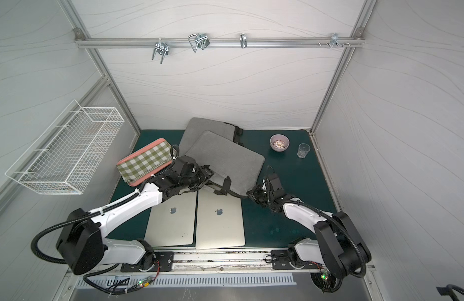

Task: Open the zippered laptop bag and take out the laptop
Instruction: Unzip the zipper on the zippered laptop bag.

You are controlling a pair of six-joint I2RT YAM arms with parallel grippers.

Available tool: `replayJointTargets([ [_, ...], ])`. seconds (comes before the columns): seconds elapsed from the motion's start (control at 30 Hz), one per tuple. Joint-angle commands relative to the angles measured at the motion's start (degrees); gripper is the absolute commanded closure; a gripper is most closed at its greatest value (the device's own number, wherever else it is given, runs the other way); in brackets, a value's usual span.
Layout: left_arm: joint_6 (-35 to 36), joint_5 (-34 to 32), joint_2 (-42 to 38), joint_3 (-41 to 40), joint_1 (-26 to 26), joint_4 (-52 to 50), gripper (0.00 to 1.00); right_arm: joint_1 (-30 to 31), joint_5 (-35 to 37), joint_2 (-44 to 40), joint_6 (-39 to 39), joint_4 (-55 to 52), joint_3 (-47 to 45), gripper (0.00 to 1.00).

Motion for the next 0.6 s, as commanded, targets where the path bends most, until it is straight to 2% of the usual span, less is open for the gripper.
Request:
replayJointTargets([
  [0.0,15.12,2.66,-2.14,-4.07,-2.44,2.94,0.48,-0.44,-1.79,-2.53,-1.82,-0.03,3.46,1.00],
  [0.2,34.80,-0.82,-1.14,-9.07,-9.83,13.53,0.50,-0.52,-3.07,-3.76,-2.41,-2.76,5.71,1.00],
  [0.57,38.88,-3.73,9.10,-13.52,-11.80,31.96,0.59,-1.38,-3.27,-6.65,-3.95,-8.22,8.25,1.00],
])
